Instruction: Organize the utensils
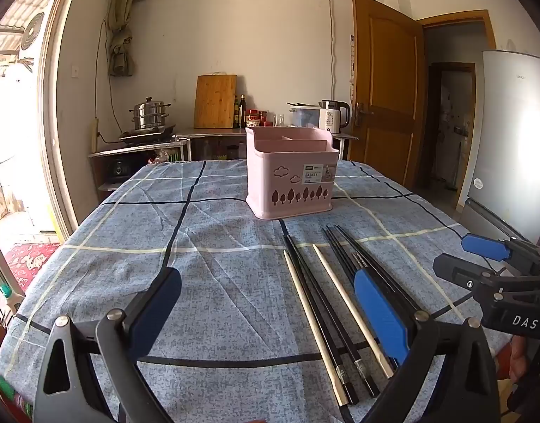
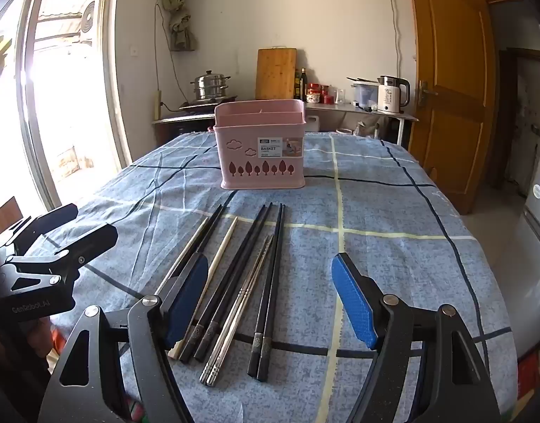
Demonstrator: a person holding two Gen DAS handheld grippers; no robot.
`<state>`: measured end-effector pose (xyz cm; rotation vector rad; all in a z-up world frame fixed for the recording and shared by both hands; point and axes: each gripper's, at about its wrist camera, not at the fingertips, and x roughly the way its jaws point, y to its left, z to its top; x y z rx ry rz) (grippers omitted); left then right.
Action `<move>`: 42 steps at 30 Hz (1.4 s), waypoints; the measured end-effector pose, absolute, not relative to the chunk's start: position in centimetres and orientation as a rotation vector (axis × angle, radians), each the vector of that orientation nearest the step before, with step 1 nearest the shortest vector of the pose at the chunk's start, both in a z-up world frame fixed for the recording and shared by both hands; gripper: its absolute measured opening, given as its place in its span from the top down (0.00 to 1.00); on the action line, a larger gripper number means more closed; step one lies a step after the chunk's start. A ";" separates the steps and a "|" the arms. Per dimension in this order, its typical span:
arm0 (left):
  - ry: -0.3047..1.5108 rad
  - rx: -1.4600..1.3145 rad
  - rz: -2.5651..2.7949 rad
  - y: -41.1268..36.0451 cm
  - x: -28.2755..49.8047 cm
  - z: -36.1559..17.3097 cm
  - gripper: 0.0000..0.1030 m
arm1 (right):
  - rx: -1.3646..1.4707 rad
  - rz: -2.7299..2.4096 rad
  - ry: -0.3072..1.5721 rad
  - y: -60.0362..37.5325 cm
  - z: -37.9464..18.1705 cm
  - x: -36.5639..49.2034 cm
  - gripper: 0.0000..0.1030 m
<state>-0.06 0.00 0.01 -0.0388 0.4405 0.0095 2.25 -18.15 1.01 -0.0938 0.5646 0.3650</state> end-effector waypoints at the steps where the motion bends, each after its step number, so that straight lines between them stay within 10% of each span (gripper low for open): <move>1: 0.439 -0.040 0.010 0.0 -0.1 0.0 0.03 | -0.092 0.365 0.564 -18.1 1.0 2.3 0.29; 42: 0.456 -0.060 0.002 0.2 -0.1 0.3 0.03 | -0.102 0.362 0.560 -17.9 1.8 2.0 0.29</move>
